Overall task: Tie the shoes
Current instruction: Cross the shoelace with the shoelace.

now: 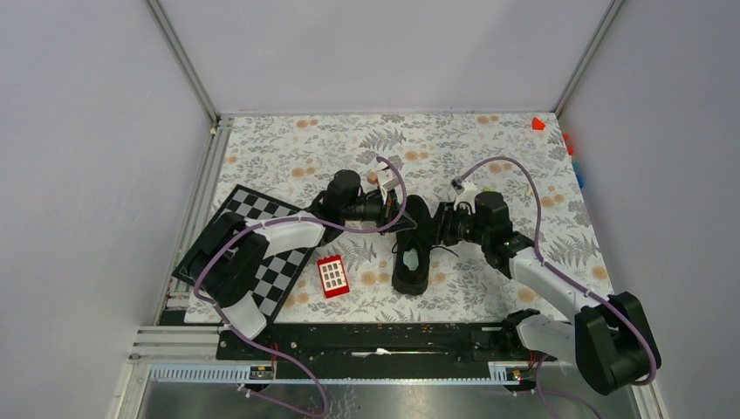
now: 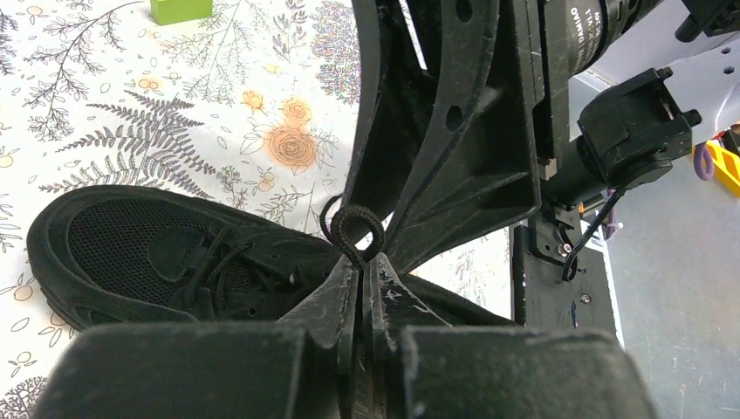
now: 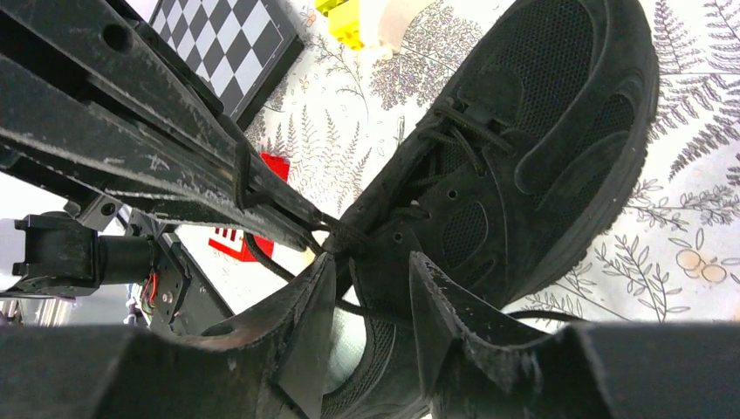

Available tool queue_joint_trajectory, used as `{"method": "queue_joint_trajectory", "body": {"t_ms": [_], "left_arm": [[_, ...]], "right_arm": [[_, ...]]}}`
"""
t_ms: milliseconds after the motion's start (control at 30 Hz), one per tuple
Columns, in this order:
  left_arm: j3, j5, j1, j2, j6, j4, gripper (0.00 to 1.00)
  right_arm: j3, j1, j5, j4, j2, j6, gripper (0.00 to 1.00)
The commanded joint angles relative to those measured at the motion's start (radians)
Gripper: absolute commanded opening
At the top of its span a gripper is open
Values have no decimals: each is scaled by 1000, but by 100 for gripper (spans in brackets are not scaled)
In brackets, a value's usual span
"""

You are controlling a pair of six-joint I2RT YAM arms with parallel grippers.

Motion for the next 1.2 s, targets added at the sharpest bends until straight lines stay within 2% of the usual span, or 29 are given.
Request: {"method": "queue_joint_trajectory", "body": {"t_ms": [0, 167, 400, 567, 700, 800, 1167], "left_arm": [[36, 32, -1, 0, 20, 27, 0], [36, 35, -1, -3, 19, 26, 0], [36, 38, -1, -3, 19, 25, 0], [31, 40, -1, -3, 19, 26, 0], [22, 36, 0, -5, 21, 26, 0], [3, 30, 3, -15, 20, 36, 0], [1, -24, 5, -7, 37, 1, 0]], "right_arm": [[84, -3, -78, 17, 50, -48, 44], [108, -3, -64, 24, 75, -59, 46], [135, -4, -82, 58, 139, -43, 43], [134, -4, -95, 97, 141, -23, 19], [122, -4, -75, 104, 118, -17, 12], [102, -4, -43, 103, 90, -16, 1], [21, -7, 37, 113, 4, 20, 0]]}}
